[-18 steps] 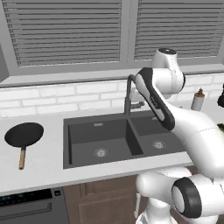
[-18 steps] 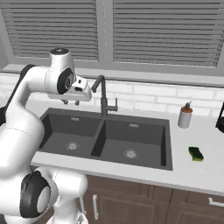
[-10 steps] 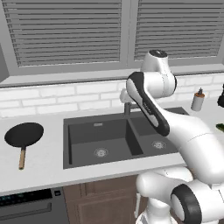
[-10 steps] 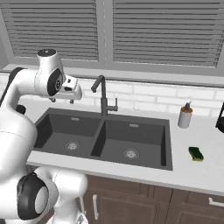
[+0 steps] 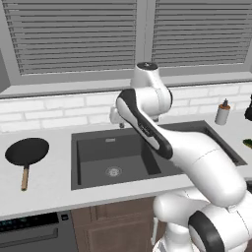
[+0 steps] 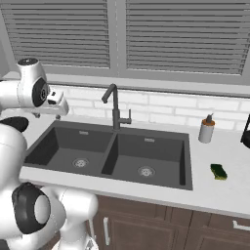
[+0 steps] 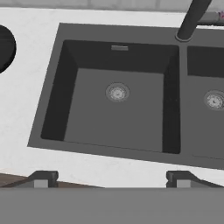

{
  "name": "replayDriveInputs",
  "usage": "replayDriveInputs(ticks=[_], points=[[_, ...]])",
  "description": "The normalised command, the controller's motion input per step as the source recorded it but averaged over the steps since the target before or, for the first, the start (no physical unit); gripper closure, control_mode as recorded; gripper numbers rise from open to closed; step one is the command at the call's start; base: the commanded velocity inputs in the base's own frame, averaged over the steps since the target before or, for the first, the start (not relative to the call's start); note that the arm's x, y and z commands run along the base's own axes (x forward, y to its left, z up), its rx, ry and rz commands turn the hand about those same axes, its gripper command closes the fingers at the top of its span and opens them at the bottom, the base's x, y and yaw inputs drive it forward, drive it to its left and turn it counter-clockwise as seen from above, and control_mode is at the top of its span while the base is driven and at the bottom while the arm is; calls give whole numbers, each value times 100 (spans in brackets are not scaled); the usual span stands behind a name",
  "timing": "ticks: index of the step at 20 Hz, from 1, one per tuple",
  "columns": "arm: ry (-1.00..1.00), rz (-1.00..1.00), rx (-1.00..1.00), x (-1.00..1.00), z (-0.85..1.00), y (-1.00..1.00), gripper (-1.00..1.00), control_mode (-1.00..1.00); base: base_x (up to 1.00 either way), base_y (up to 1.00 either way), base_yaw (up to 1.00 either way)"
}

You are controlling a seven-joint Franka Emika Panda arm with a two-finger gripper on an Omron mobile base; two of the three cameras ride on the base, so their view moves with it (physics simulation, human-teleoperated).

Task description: Pick the pan and sponge and place them into the sink. Then turn on the water.

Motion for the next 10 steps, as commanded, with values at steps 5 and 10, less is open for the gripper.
replayDriveInputs(ticks=[5, 10], points=[[22, -2, 0, 1, -12, 89, -100, -100, 0, 0, 0], [6, 0, 0, 1, -31, 95, -100, -100, 0, 0, 0]])
